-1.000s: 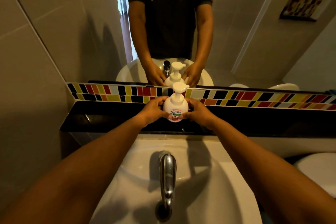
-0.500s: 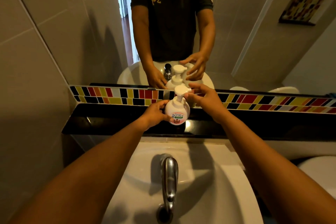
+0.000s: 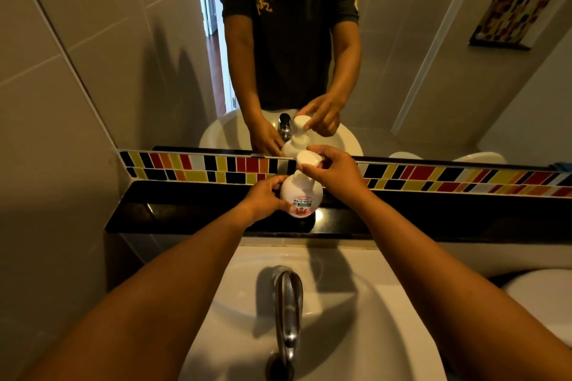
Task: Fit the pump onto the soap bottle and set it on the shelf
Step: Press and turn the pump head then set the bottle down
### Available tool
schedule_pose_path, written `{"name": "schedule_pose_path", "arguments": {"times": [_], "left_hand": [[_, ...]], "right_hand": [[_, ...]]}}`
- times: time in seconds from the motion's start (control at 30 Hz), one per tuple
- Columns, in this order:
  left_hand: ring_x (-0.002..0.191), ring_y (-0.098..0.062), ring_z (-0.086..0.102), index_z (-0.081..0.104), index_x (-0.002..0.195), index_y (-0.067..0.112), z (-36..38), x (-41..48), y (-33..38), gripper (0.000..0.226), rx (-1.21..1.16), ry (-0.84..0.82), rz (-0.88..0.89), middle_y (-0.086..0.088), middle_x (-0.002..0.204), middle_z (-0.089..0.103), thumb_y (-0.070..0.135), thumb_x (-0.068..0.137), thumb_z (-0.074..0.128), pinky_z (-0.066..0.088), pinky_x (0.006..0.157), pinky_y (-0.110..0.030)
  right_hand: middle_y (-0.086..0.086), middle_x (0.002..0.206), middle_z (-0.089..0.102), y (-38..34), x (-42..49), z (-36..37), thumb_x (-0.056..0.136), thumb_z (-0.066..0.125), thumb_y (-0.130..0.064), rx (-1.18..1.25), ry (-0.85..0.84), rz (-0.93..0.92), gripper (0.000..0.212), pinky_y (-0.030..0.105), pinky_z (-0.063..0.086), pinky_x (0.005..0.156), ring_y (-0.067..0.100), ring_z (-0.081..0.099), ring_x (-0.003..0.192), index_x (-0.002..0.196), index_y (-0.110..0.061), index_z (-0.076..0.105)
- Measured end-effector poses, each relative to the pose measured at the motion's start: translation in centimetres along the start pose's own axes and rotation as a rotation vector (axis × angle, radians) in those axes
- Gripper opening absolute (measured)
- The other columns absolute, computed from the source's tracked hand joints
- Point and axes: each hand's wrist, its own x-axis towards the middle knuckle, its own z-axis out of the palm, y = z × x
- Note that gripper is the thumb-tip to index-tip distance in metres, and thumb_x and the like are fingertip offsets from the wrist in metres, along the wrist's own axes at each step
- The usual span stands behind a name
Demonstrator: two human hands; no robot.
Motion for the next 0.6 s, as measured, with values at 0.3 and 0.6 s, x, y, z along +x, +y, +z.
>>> {"name": "schedule_pose_path", "arguments": {"times": [0.3, 0.6], "left_hand": [[0.119, -0.025, 0.059, 0.051, 0.135, 0.019, 0.2, -0.1, 0.0, 0.073, 0.010, 0.018, 0.005, -0.007, 0.131, 0.062, 0.005, 0.069, 0.082, 0.052, 0.099, -0.044], [0.119, -0.025, 0.060, 0.054, 0.131, 0.020, 0.3, 0.2, -0.1, 0.069, 0.025, 0.031, 0.013, -0.006, 0.128, 0.063, 0.004, 0.069, 0.082, 0.051, 0.100, -0.048]], "right_hand": [[0.007, 0.112, 0.062, 0.3, 0.7, 1.6, 0.075, 0.080, -0.040, -0.028, 0.119, 0.071, 0.056, 0.032, 0.055, 0.080, 0.021, 0.061, 0.098, 0.115, -0.014, 0.051], [0.009, 0.129, 0.061, 1.5, -0.4, 1.3, 0.087, 0.070, -0.027, 0.140, 0.024, -0.027, 0.049, 0.032, 0.052, 0.093, 0.022, 0.058, 0.117, 0.133, -0.015, 0.056]]}}
